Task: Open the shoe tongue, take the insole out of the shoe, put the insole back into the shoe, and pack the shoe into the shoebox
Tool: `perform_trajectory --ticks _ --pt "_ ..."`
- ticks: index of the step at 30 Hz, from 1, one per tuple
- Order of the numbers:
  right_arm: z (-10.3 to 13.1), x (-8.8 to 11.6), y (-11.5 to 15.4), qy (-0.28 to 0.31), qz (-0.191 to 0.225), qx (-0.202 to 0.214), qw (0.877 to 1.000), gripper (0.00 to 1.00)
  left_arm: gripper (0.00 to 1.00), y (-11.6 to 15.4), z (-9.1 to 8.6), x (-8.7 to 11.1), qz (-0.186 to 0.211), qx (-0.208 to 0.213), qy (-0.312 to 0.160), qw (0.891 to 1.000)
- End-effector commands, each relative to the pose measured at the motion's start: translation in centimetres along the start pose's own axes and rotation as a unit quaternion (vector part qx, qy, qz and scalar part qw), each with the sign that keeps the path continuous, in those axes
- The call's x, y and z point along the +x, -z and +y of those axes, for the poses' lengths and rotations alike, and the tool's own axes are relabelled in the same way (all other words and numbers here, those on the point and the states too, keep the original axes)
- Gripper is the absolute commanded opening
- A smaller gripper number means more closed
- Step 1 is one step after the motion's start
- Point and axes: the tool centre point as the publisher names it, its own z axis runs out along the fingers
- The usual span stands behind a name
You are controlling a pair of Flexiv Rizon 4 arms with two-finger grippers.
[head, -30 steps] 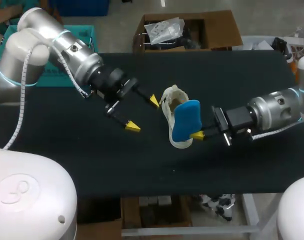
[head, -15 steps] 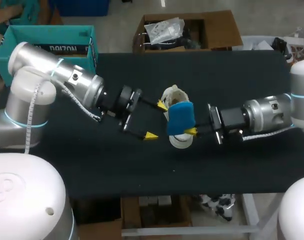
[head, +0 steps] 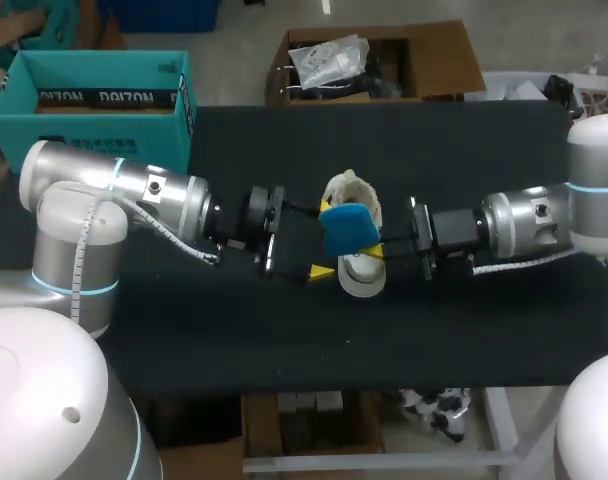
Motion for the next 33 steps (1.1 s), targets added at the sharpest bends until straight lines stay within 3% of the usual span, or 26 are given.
perform_trajectory --ticks 1,8,15,22,23,24,28,31,33 --pt "-0.6 -0.4 0.2 0.0 0.005 -0.012 1.0 0.0 1.0 -0.1 0.0 0.2 -0.018 0.001 0.0 1.0" --pt "-0.3 -0.4 0.3 0.008 0.007 -0.012 1.0 0.0 1.0 -0.1 0.0 0.2 -0.018 0.001 0.0 1.0" --pt "1.9 0.4 1.4 0.037 0.032 -0.012 0.999 0.0 1.0 -1.3 1.4 -1.2 -0.006 -0.004 -0.037 0.999" --pt "2.4 1.3 2.0 0.042 0.038 -0.008 0.998 0.0 1.0 -2.0 2.8 -2.9 -0.015 -0.008 -0.046 0.999" --pt "2.5 1.4 2.0 0.043 0.041 -0.009 0.998 0.0 0.98 -2.2 3.0 -3.1 -0.011 -0.006 -0.05 0.999" --pt "2.5 1.5 2.0 0.043 0.043 -0.012 0.998 0.0 0.87 -2.3 3.2 -3.4 -0.013 -0.005 -0.051 0.999" --pt "3.3 2.2 2.0 0.046 0.048 -0.008 0.998 0.0 0.93 -2.9 3.9 -4.1 -0.006 -0.008 -0.06 0.998" --pt "3.7 2.5 1.7 0.044 0.051 -0.002 0.998 0.0 0.85 -3.1 4.3 -4.4 -0.004 -0.008 -0.068 0.998" --pt "4.0 2.6 1.7 0.043 0.053 0.0 0.998 0.0 0.69 -3.1 4.5 -4.5 -0.002 -0.009 -0.068 0.998"
